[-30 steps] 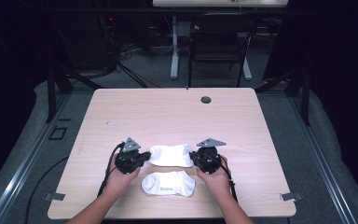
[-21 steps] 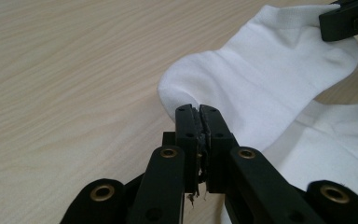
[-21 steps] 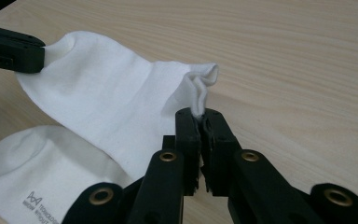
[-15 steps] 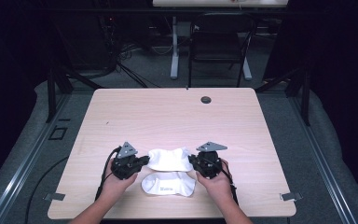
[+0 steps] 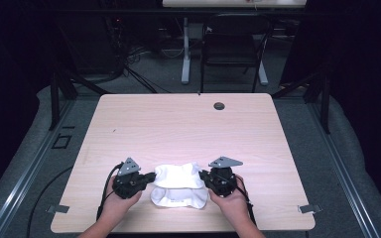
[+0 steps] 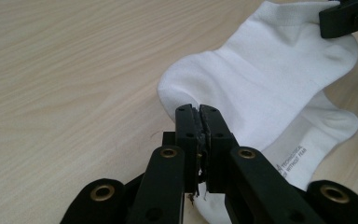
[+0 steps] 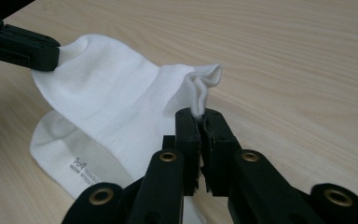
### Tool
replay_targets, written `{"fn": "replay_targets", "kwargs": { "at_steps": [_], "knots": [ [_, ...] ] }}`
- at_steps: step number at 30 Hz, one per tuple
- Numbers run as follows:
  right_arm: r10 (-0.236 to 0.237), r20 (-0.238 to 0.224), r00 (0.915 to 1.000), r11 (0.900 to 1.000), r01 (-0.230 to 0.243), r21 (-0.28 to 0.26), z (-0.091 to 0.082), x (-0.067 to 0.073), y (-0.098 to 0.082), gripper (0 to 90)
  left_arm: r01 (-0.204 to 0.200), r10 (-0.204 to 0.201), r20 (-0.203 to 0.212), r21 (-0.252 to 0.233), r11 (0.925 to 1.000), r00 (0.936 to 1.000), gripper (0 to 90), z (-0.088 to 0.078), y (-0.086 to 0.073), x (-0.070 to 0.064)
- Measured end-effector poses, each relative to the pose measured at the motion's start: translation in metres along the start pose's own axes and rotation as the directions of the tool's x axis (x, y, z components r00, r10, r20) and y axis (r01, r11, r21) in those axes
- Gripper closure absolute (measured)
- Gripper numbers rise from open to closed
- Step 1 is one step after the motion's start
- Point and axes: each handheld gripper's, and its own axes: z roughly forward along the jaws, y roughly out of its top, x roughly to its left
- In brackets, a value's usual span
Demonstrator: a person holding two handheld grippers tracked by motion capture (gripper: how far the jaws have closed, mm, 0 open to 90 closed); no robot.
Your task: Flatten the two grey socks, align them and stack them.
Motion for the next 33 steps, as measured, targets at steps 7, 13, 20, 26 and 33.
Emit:
{"fn": "replay_targets", "kwargs": {
  "at_steps": [7, 13, 20, 26, 33],
  "knots": [
    [0.002, -0.017, 0.9999, 1.0, -0.002, 0.001, -0.007, 0.007, -0.006, 86.0, -0.011, 0.011, 0.0, 0.006, 0.9999, 0.9999, 87.2, -0.008, -0.004, -0.005],
    [-0.003, -0.022, 0.9998, 1.0, 0.004, 0.007, -0.014, 0.012, -0.01, 86.0, 0.001, -0.001, 0.011, 0.002, 1.0, 0.9999, 87.2, -0.013, -0.008, -0.012],
    [-0.013, -0.024, 0.9996, 1.0, 0.013, 0.008, -0.016, 0.016, -0.018, 86.0, 0.015, -0.015, 0.018, 0.007, 0.9999, 0.9997, 87.2, -0.014, -0.015, -0.018],
    [-0.024, -0.023, 0.9995, 1.0, 0.024, 0.019, -0.015, 0.017, -0.026, 85.9, -0.012, 0.011, 0.018, 0.019, 0.9998, 0.9998, 87.2, -0.014, -0.021, -0.023],
    [-0.036, -0.019, 0.9992, 0.999, 0.036, 0.028, -0.015, 0.019, -0.032, 85.9, -0.025, 0.025, 0.013, 0.025, 0.9994, 0.9996, 87.2, -0.014, -0.024, -0.027]
  ]
}}
